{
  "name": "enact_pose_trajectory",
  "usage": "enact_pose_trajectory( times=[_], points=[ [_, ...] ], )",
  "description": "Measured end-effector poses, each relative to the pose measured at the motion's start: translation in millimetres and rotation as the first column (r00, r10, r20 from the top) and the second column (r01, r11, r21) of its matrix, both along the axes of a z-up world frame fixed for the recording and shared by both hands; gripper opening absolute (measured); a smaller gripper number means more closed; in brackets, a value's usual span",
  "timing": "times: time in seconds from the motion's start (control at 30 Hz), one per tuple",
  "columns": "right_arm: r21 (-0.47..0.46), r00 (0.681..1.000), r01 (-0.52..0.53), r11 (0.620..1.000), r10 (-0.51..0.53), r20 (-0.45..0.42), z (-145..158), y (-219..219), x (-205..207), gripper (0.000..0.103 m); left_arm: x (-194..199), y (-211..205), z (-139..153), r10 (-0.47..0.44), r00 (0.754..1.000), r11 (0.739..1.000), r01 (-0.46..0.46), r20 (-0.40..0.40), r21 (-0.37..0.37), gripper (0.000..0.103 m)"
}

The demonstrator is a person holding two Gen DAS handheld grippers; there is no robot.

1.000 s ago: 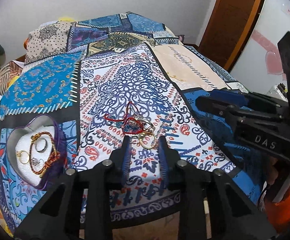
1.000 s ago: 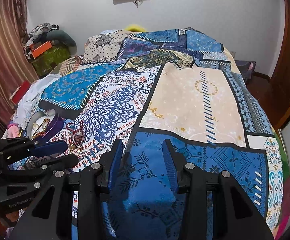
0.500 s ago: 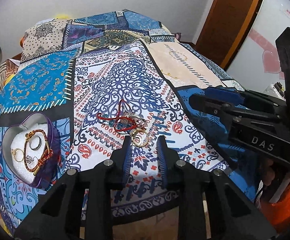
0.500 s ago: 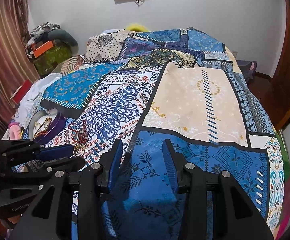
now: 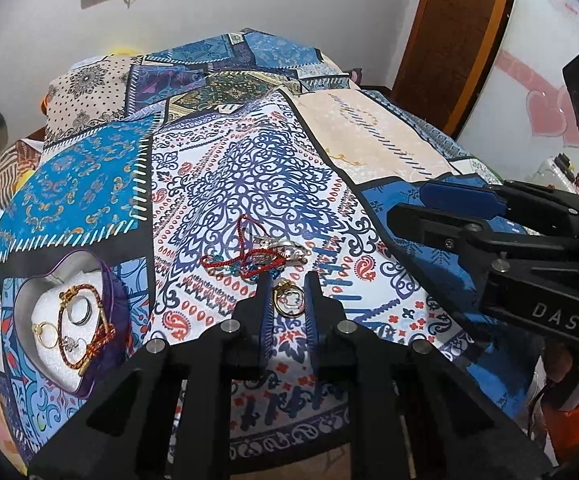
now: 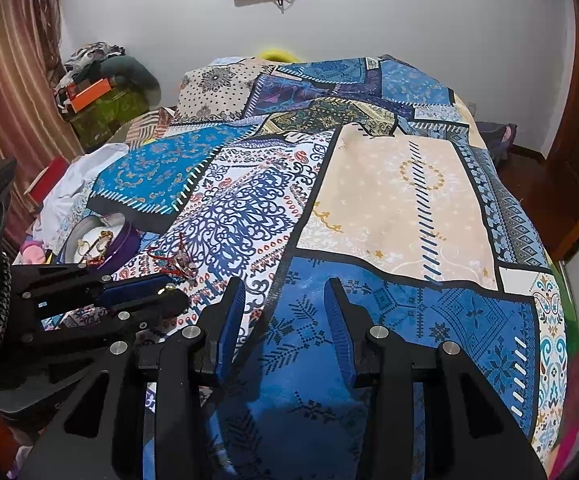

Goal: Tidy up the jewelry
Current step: 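Grasp a small gold ring with the left gripper, then carry the gold ring into the heart tin with the left gripper while the right drops a ring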

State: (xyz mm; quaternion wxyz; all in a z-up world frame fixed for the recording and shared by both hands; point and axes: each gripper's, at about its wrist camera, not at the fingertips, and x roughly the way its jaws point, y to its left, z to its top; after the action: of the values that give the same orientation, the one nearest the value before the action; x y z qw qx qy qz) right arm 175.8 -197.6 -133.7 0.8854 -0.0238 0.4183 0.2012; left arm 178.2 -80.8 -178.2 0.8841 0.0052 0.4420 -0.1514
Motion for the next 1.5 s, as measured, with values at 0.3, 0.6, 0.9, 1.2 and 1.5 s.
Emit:
enact_pose_trajectory(
  times=[0.3,0.6,0.9,1.2,1.5],
  points=[
    [-0.017,0.998,-0.064,0.998,0.063,-0.007,-1.2,25.2,-8.0,0.037,-20.4,33.0,13.8,0.056,0.998,0.997,-0.054,0.035,-0.060,0.007],
    [-0.013,0.985,-0.161,0.987,0.160,-0.069,-14.4,61.3,-9.3,0.037,-37.3,68.8,16.2,0.111,0.993,0.989,-0.106,0.048,-0.099,0.007],
    [-0.109,0.976,-0.210,0.972,0.203,-0.072,-24.9,87.9,-12.7,0.010,-42.7,87.8,12.6,0.133,0.990,0.982,-0.125,0.051,-0.140,0.007],
    [-0.133,0.979,-0.203,0.970,0.197,-0.060,-19.9,90.5,-16.4,0.009,-55.7,103.9,20.8,0.168,0.983,0.974,-0.153,0.076,-0.167,0.007],
    [-0.088,0.981,-0.188,0.978,0.191,0.025,14.7,105.2,-26.8,0.009,-66.2,132.0,43.2,0.217,0.965,0.968,-0.193,0.145,-0.161,0.007]
  ],
)
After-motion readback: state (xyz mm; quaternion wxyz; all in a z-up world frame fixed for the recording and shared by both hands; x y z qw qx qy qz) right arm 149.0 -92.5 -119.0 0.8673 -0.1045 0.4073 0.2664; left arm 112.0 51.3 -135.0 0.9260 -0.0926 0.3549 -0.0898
